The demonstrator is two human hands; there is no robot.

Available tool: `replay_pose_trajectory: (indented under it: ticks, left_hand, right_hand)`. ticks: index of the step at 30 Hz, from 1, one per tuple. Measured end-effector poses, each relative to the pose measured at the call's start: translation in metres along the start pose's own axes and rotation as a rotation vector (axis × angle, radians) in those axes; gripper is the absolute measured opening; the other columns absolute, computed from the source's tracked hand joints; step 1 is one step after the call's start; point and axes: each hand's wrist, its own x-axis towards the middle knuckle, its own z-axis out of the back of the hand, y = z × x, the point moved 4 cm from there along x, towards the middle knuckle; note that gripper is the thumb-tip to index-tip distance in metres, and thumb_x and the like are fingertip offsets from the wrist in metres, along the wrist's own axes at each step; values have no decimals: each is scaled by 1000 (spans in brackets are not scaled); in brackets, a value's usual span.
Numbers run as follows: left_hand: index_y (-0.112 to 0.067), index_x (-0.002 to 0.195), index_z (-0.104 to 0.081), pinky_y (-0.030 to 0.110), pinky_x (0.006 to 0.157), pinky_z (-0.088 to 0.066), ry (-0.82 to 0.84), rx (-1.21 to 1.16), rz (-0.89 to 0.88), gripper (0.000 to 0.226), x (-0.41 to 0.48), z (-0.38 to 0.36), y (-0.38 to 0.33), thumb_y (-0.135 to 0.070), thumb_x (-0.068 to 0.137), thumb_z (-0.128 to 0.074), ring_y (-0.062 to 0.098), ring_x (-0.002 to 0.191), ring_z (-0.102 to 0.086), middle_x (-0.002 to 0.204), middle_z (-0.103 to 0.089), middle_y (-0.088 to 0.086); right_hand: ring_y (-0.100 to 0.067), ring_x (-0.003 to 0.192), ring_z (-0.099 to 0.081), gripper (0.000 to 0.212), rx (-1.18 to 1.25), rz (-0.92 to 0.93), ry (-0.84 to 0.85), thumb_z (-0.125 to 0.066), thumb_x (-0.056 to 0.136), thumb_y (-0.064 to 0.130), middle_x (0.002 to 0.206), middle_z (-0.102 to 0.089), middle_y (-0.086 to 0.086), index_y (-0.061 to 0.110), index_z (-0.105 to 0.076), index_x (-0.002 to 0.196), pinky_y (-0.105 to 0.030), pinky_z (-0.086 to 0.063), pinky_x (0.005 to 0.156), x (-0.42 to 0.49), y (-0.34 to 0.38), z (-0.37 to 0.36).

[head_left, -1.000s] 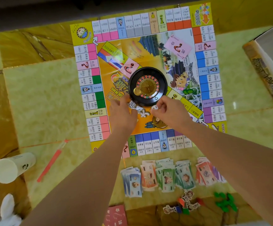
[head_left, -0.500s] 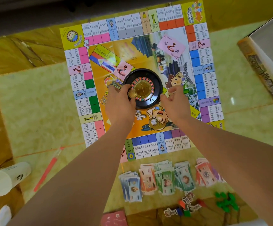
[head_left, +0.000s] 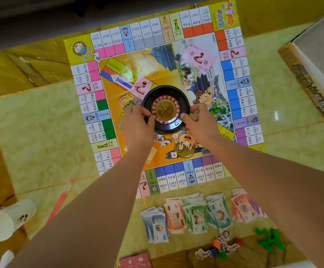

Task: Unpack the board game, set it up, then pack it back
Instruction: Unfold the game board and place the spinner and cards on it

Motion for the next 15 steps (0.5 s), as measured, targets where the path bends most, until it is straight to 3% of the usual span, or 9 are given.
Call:
replay_pose_trajectory:
  ticks: [3, 5, 10, 15]
  left_hand:
    - [-23, 84, -56, 16, 58, -40, -2, -200, 34, 11, -10, 9, 1, -22, 90, -65, 5, 66, -51, 76, -58, -7]
    - [-23, 83, -59, 9, 56, -39, 42, -320, 63, 10, -17, 12, 2, -22, 87, -68, 2, 64, -51, 73, -58, -9]
    - [-12, 82, -67, 18, 52, -45, 359, -570, 110, 9, -45, 2, 3, -12, 81, -76, 7, 51, -54, 67, -61, 3]
    - [-7, 85, -67, 23, 52, -47, 413, -627, 198, 4, -87, -12, 12, -8, 86, -71, 9, 48, -54, 66, -66, 5]
  right_hand:
    - [-19, 73, -56, 28, 11, -11, -96, -58, 94, 30, 71, -51, 3, 15, -42, 111, -36, -47, 71, -6, -2, 5]
    - [-16, 69, -56, 18, 53, 16, -61, -58, 94, 28, 70, -52, 4, 17, -48, 104, -32, -47, 68, -13, 0, 4]
    - [-11, 58, -56, 2, 235, 80, 247, -63, 92, 24, 73, -62, 0, 22, -64, 92, -24, -46, 55, -41, 8, -9]
    - [-8, 55, -55, 5, 206, 70, 342, -63, 92, 13, 67, -62, -5, 11, -64, 87, -16, -46, 54, -66, -13, -2]
